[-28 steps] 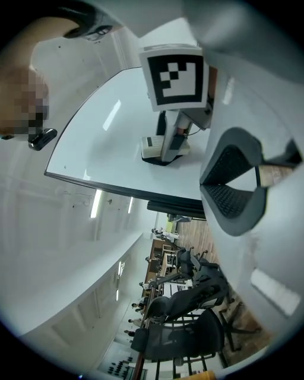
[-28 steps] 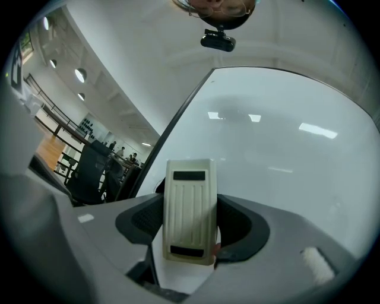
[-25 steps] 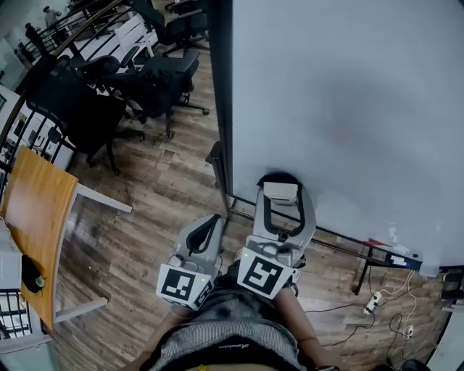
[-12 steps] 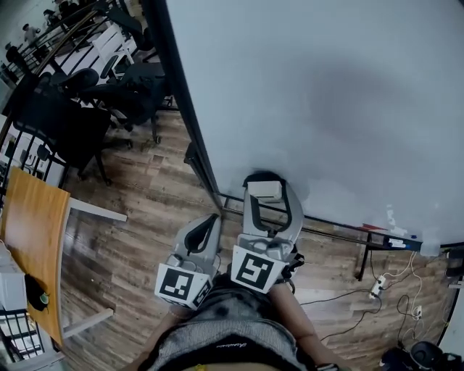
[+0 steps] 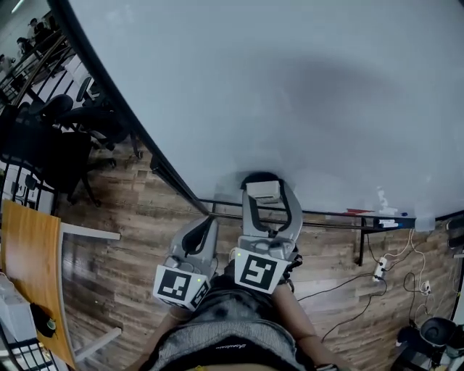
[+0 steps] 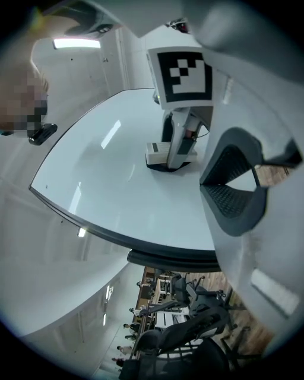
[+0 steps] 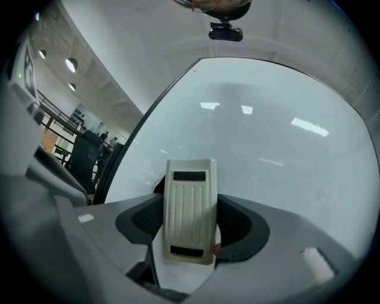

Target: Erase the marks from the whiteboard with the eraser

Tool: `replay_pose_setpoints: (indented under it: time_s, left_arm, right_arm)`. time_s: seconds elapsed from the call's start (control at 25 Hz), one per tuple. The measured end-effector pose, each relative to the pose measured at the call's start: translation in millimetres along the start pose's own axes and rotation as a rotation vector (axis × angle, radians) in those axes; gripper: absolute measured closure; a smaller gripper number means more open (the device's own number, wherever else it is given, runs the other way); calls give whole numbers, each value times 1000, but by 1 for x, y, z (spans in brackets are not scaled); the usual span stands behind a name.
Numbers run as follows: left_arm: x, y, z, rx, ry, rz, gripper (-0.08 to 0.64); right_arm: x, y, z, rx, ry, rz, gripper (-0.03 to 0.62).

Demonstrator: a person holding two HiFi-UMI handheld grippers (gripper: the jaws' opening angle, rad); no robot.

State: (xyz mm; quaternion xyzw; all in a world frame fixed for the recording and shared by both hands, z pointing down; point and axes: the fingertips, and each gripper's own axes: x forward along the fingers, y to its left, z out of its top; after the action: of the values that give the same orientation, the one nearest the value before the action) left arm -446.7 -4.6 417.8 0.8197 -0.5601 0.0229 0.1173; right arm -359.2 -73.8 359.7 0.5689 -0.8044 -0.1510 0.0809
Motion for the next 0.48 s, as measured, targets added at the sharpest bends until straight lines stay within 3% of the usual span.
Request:
replay_pose_setpoints:
  time_s: [0.48]
  left_arm:
    - [53, -74, 7, 27, 8, -106, 557]
  right_arm:
    - [-20, -72, -20, 40, 23, -25, 325]
